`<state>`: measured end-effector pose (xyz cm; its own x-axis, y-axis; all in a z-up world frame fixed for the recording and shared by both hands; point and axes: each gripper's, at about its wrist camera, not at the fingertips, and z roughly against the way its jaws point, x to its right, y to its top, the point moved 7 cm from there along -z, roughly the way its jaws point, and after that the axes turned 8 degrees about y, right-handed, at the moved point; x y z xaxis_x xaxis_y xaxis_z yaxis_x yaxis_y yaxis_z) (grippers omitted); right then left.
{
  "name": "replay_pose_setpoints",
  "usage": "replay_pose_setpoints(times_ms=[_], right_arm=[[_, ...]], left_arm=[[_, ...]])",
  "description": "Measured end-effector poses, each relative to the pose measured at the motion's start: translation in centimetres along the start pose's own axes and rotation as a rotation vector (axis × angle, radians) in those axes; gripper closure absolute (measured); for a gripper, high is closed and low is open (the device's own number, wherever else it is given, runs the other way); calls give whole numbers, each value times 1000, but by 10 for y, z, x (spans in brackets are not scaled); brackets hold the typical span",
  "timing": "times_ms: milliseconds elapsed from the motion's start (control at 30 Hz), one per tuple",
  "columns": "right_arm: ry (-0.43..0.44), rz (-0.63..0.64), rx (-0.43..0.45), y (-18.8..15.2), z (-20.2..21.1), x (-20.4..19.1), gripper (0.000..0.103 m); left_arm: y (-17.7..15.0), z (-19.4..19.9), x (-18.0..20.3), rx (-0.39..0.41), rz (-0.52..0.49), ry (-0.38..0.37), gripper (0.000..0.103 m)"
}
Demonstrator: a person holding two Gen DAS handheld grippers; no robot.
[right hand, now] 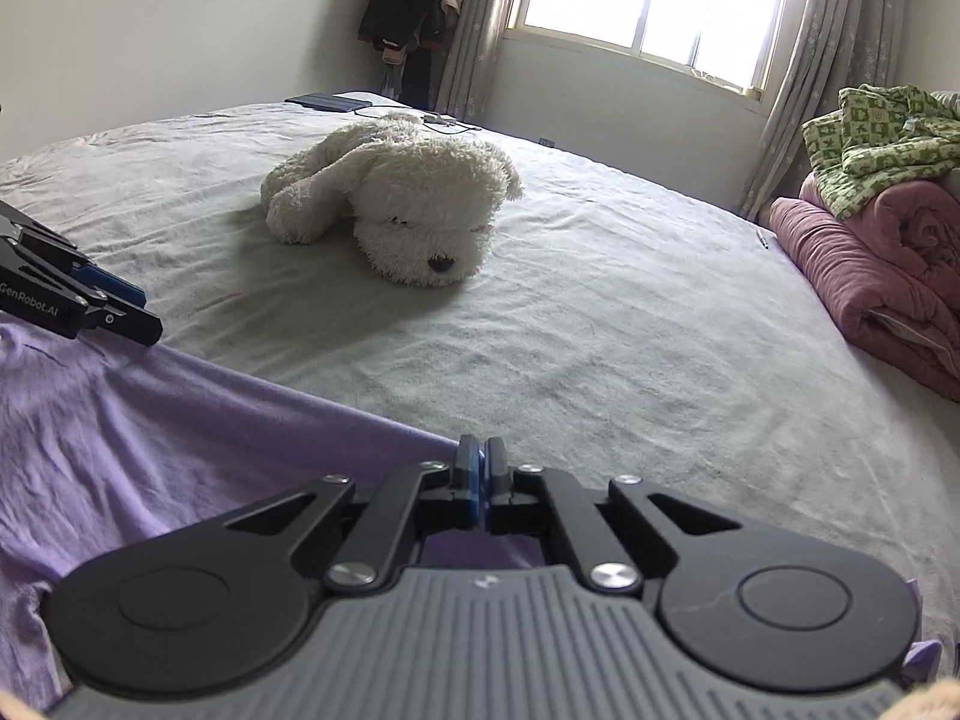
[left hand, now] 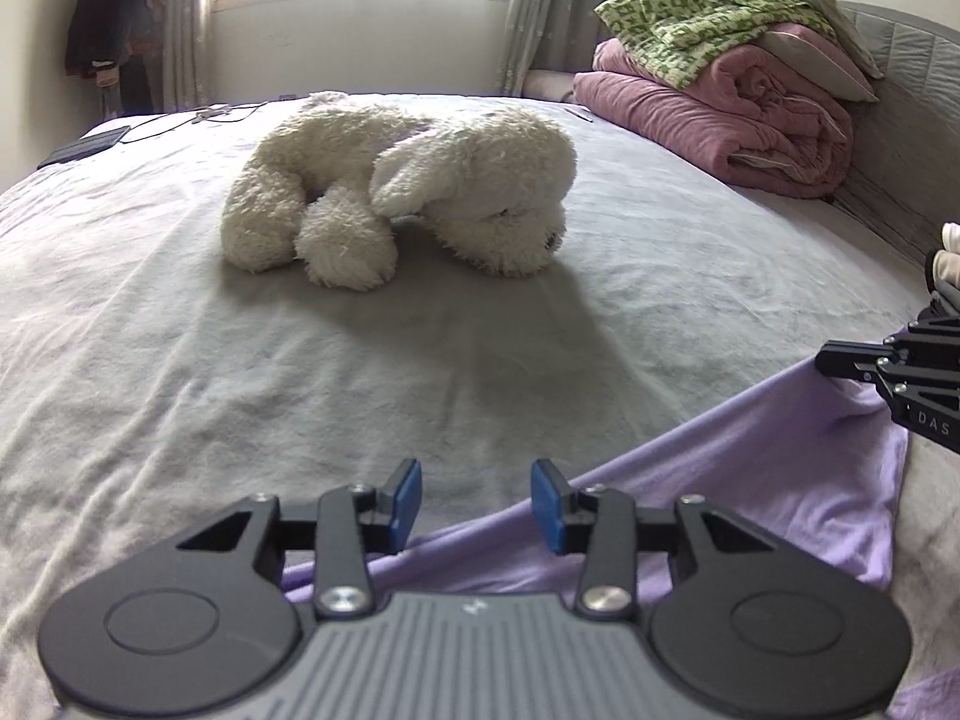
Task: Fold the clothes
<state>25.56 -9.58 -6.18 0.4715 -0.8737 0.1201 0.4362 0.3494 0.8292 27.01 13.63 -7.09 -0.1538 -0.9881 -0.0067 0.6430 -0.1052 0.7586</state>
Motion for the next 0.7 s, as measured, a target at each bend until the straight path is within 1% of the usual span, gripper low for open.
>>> replay_pose_setpoints(times_ms=[167,267,333,433,467,500,533,567,600,700], right_arm=[[-67,4,7,12,-19,4,103],[-124,11,-22,14,-32,10,103],[-112,-26,-60,9,-43,17,103],[-54,-95,-95,2,-47,22,102],[-28,-113,-96,1,-44,21,98],[-5,-130,-93,0,-40,20,88],[7,-143,-90,0,-37,21,84],[13,-149,-88,0,-34,22,71],[14,-149,-86,0,-32,23,62],[15,-154,-105,-1,-33,29,62]], left_arm=[[4,4,-15,12,54,42,60],[0,2,-21,-7,49,61,59],[-2,0,-21,-18,38,55,56],[-6,-3,-16,-28,8,28,55],[-7,-4,-14,-31,-4,20,55],[-8,-5,-12,-35,-18,21,55],[-9,-6,-11,-39,-30,25,55],[-10,-7,-9,-43,-42,29,55],[-11,-8,-8,-45,-57,35,55],[-14,-10,-4,-50,-102,54,56]])
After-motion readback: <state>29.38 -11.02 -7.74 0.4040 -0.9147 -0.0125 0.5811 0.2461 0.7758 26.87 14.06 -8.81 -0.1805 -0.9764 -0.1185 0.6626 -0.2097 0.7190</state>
